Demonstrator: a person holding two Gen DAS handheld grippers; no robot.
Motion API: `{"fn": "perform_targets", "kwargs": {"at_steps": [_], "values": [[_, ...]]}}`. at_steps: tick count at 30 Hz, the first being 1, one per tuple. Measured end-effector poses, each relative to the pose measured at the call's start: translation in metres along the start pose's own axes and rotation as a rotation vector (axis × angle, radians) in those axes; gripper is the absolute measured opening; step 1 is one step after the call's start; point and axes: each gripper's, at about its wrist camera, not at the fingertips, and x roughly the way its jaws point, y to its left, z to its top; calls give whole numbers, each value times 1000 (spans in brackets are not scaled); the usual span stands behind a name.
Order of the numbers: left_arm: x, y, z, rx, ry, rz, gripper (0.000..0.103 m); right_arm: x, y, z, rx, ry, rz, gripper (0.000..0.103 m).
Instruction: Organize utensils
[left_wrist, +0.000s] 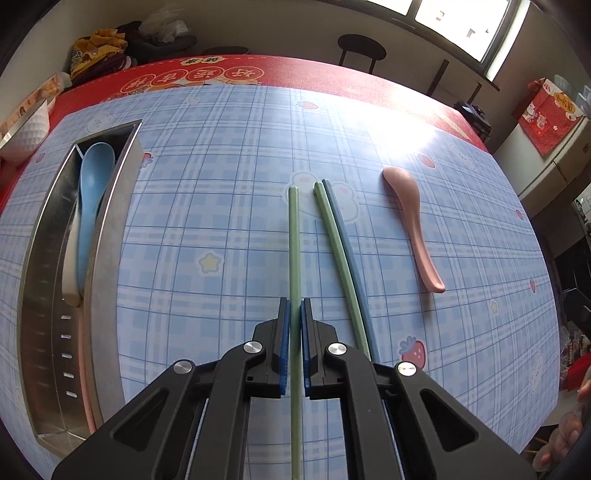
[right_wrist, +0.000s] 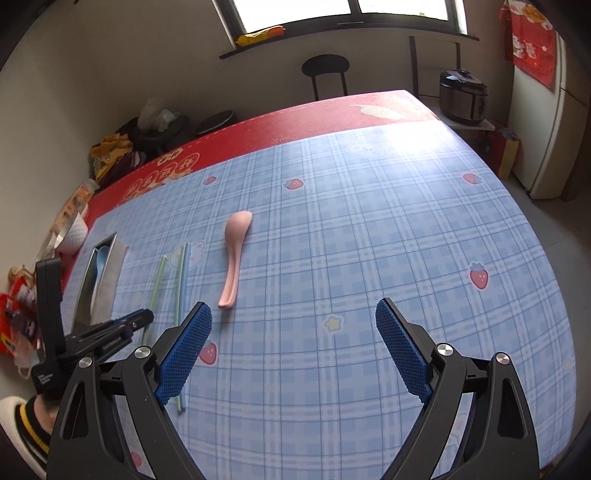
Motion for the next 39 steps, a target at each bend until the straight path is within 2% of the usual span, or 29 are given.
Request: {"fn": "perform_targets", "kwargs": {"at_steps": [1, 6, 8, 12, 16, 20, 23, 33, 39], "values": [[-6, 2, 0, -2, -7, -5, 6, 3, 4, -1, -5, 7, 8, 87], [-39, 12, 0, -5, -51, -30, 6, 22, 26, -5, -40, 50, 56, 72], [-54, 17, 1, -3, -74, -31, 6, 32, 39, -5, -68, 69, 79, 57], [-79, 33, 3, -17, -112, -30, 6, 52, 65, -3, -134, 90, 109, 41], [-99, 49, 2, -29, -143, -21, 6, 76, 91, -1, -197, 113, 112, 26], [-109, 65, -1, -48, -154, -23, 6, 103, 111, 0, -240, 139, 86, 17], [-112, 76, -6, -60, -151, -31, 6, 117, 118, 1, -254, 158, 64, 13], [-117, 97, -13, -90, -147, -54, 6, 133, 135, -4, -278, 193, 38, 13], [-116, 104, -13, -98, -135, -71, 6, 132, 138, -8, -284, 175, 5, 12]]}}
